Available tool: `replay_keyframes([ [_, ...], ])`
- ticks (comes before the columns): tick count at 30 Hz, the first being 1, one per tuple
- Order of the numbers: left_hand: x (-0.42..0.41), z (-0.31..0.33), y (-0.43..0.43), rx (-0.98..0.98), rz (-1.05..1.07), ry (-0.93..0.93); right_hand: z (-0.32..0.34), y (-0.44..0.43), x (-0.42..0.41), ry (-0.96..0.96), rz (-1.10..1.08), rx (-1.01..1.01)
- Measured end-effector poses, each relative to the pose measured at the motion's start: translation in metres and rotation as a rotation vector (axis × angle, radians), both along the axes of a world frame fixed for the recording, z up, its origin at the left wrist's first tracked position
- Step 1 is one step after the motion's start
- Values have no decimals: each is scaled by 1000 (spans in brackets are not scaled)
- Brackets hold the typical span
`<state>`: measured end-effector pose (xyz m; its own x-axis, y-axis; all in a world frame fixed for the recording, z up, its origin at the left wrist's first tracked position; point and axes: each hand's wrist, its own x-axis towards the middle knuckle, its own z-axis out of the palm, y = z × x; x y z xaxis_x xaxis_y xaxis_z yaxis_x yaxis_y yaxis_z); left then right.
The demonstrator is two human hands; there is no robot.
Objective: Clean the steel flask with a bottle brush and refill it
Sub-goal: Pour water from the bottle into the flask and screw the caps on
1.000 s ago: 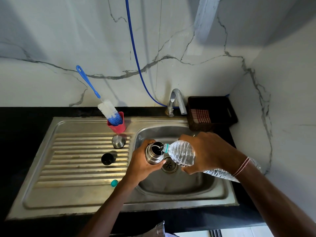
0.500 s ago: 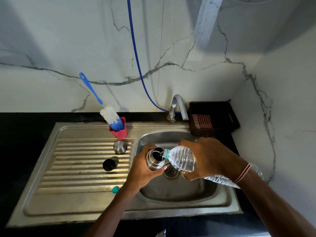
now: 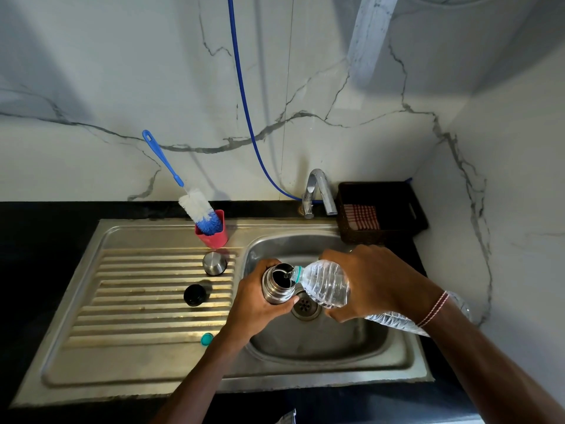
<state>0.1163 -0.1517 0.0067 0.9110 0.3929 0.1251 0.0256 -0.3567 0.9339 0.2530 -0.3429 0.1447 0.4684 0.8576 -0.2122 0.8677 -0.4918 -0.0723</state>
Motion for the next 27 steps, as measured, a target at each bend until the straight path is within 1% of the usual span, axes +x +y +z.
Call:
replay_keyframes([
  [27, -1, -3, 2, 7, -3, 21, 5, -3, 3, -43, 16, -26],
])
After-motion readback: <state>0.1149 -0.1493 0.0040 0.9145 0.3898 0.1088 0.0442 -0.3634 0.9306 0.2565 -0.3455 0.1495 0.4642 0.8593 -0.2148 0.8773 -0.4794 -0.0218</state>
